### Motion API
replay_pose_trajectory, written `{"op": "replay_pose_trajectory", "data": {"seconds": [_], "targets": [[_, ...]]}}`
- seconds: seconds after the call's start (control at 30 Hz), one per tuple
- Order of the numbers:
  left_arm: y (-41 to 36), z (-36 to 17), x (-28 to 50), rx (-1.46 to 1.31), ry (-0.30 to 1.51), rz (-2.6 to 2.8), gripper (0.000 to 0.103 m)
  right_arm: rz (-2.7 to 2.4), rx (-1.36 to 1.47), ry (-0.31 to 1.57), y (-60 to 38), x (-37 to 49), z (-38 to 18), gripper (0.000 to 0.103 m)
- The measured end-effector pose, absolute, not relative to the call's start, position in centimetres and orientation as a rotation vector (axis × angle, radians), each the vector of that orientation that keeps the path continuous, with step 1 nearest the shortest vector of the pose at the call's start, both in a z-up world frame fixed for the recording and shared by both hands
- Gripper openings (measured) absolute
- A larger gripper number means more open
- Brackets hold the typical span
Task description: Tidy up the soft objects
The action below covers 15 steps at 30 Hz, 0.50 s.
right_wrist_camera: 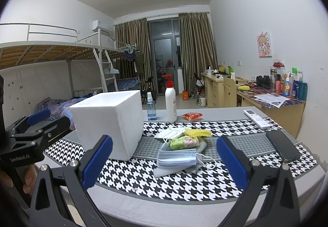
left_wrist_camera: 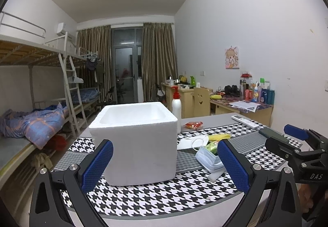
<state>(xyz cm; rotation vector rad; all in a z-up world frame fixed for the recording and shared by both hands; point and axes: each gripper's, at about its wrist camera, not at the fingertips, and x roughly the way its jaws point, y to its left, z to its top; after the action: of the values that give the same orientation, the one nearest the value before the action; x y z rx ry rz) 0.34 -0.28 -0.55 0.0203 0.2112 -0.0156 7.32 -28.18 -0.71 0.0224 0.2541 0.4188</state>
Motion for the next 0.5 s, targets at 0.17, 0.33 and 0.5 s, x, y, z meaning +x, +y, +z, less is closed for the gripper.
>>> {"op": "replay_pose_trajectory", "data": {"seconds": [0.17, 0.33, 0.5], "targets": [[0.07, -0.48, 0.31, 0.003, 0.205, 0.011, 0.102, 0.417, 0.019, 0.257, -28.35, 7.31, -0.68, 0.102], [-0.02, -0.54, 0.61, -0.002, 0.22, 0.011, 0.102, 0.419, 0.021, 0.255, -28.5, 7.32, -0.63, 0.102], [0.03, -0.69, 0.87, -0.005, 0.23, 0.013, 0.102, 0.414, 0.018, 0.261, -28.51, 7.44, -0.55, 0.102]]}}
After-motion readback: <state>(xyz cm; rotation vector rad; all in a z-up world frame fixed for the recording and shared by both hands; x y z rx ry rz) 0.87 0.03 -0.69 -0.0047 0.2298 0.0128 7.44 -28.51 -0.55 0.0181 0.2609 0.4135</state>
